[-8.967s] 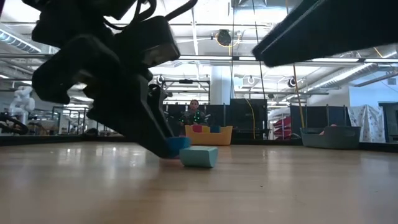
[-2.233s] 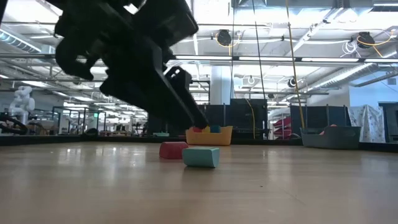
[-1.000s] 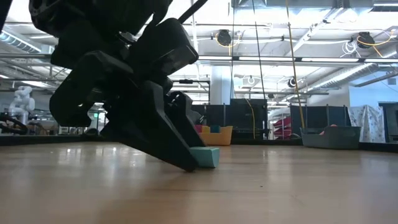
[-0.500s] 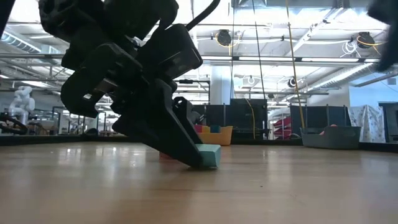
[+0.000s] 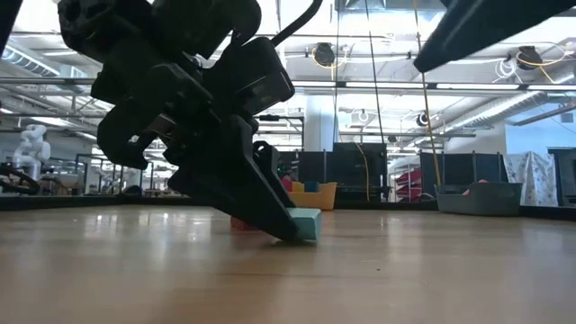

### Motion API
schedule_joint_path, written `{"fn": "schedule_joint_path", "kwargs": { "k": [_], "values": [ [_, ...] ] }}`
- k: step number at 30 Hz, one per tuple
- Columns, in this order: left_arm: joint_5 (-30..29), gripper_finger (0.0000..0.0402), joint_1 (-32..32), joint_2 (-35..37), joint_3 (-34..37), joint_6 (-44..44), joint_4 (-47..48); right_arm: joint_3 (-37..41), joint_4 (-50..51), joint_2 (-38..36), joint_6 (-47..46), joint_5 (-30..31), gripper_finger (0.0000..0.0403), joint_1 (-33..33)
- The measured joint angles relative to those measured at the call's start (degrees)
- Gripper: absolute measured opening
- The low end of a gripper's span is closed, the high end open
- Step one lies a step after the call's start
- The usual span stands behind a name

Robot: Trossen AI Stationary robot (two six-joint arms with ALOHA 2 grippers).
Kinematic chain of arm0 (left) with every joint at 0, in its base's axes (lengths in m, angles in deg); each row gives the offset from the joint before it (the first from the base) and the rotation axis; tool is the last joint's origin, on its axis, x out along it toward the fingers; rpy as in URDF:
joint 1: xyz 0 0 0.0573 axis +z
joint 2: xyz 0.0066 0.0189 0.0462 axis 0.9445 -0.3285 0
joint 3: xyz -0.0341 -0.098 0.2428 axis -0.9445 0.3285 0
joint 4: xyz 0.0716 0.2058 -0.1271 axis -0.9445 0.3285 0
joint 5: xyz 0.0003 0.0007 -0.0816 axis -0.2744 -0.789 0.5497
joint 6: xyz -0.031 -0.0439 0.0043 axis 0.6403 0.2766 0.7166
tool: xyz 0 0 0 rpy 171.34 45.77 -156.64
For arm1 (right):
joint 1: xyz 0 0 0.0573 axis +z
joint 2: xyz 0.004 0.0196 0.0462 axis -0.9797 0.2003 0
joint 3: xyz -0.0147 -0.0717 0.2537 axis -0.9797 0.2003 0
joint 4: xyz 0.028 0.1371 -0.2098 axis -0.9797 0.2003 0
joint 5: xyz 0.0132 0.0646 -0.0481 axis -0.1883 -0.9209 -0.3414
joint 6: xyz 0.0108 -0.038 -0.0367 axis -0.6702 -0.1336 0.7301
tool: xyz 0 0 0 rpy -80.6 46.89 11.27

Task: Sort blocks by size
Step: Put the light blue half circle blue block into the orange bin

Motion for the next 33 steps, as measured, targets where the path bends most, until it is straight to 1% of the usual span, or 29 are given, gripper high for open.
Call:
{"fn": "schedule_joint_path", "kwargs": {
  "k": [5, 9, 13, 16, 22, 27, 31, 33],
  "values": [
    [-0.02, 0.0169, 0.23, -0.03, -0.72, 2.21, -0.51, 0.0, -0.53, 0.0, 2.92, 0.07, 0.0194, -0.5],
    [0.1, 0.017, 1.06, -0.01, -1.93, 4.48, -0.74, 0.0, -0.45, 0.0, 9.63, 0.8, 0.0194, -0.5],
    [1.09, 0.017, 2.17, -0.01, -2.47, 7.32, -0.9, 0.0, -0.11, 0.0, 16.42, 4.83, 0.0194, -0.5],
    [1.78, 0.017, 3.01, -0.02, -2.49, 8.72, -2.07, 0.0, 0.33, 0.0, 20.63, 6.75, 0.0194, -0.5],
    [6.97, 0.0171, 4.28, -0.01, -2.49, 9.14, -8.18, 0.0, 0.55, 0.32, 21.79, 7.69, 0.0194, -0.85],
    [10.29, 0.0171, 4.79, -0.01, -2.51, 9.21, -12.06, 0.0, 0.62, 3.22, 23.97, 7.54, 0.0194, -0.74],
    [10.58, 0.0171, 4.79, -0.01, -2.54, 9.26, -13.3, 0.0, 0.2, 5.53, 26.04, 7.89, 0.0194, -0.72],
    [10.62, 0.0171, 4.81, -0.01, -2.54, 9.63, -13.82, 0.0, -0.91, 6.12, 27.14, 9.45, 0.0194, -0.78]
  ]
}}
